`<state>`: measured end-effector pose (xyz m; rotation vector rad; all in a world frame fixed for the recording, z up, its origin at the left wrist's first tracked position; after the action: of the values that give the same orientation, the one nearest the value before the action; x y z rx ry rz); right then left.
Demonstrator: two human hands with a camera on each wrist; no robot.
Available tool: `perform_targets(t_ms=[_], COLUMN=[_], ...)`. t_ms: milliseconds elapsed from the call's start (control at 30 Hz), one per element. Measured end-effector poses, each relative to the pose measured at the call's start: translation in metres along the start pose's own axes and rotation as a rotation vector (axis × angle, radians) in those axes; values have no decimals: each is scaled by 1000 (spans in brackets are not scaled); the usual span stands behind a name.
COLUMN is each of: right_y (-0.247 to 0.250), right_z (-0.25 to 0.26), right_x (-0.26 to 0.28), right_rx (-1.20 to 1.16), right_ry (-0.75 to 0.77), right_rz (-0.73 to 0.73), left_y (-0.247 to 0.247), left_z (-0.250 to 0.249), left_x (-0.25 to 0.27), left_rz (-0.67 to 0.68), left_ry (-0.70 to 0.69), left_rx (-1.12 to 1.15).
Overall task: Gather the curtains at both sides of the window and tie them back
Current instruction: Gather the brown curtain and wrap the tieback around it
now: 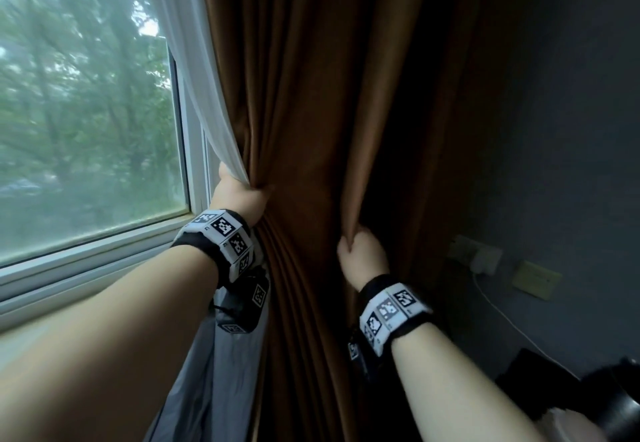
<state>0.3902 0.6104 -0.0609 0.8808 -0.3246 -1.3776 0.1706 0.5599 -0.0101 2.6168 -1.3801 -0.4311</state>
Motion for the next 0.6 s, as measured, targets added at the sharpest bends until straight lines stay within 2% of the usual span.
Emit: perform_targets(t_ms=[167, 367, 433, 600], right_y=[-35, -31, -28, -34], right_z=[40, 66, 73, 86], right_x=[12, 39, 46, 53], right_rx=[2, 69, 96, 143], right_ry=[26, 96, 104, 117], right_rz=[144, 251, 265, 361], left_y=[3, 7, 2, -22], left_z=[1, 1, -1, -10], left_x=[2, 5, 11, 39], left_rz=[-11, -7, 41, 226], left_ry=[-33, -36, -36, -16], left_rx=[-2, -13, 5, 245])
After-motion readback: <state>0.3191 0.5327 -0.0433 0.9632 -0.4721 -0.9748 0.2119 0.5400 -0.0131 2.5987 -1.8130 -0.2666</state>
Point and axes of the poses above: each hand's wrist, its own x-axis away from the middle knuckle, its own y-axis out of the back of the hand, z = x × y, the point moved 9 cm from there along -x, towards the middle knuckle, and after that the axes turned 5 degrees about z, right-handed, at the moved point
